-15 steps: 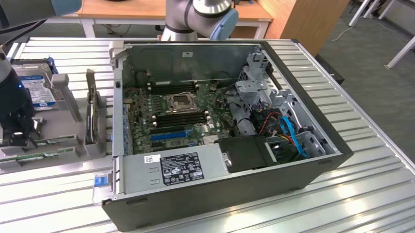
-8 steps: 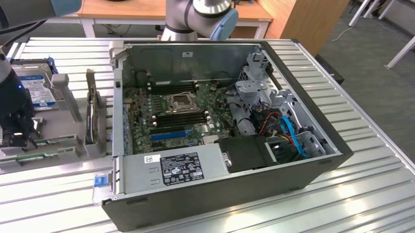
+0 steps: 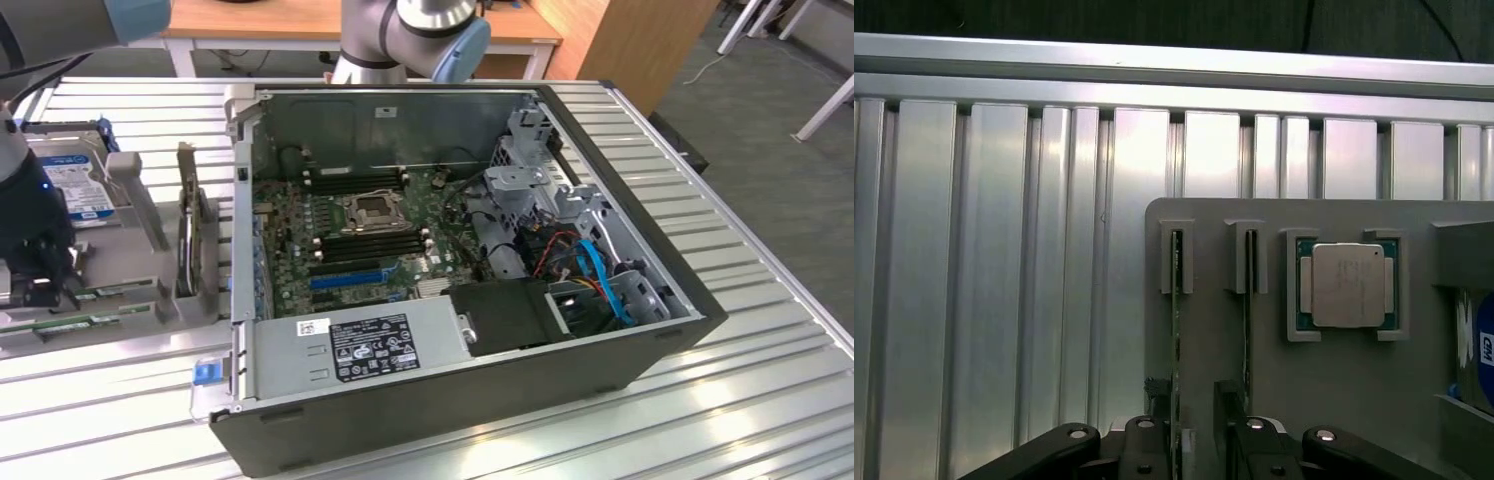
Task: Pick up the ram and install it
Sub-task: 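Pick up the ram and move it above insertion slot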
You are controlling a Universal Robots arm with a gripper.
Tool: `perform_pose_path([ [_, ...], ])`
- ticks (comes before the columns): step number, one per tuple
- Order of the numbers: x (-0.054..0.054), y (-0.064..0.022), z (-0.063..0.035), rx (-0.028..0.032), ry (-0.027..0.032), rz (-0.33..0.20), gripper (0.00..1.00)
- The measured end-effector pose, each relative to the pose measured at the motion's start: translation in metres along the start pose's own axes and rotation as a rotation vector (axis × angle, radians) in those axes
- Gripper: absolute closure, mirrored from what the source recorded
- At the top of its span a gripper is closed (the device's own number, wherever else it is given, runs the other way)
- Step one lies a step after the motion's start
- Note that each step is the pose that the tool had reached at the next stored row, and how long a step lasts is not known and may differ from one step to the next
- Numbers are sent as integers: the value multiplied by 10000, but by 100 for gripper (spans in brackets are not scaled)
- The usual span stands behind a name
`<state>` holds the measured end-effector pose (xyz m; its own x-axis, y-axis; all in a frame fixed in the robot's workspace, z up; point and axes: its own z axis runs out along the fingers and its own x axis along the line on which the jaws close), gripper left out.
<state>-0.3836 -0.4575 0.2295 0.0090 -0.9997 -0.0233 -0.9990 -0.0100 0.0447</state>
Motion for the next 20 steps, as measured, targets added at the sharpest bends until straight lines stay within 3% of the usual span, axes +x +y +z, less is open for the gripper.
perform_pose_path([
  [12, 7, -5, 105, 0, 0, 0, 69],
  [20, 19, -6, 106, 2, -2, -2, 69],
])
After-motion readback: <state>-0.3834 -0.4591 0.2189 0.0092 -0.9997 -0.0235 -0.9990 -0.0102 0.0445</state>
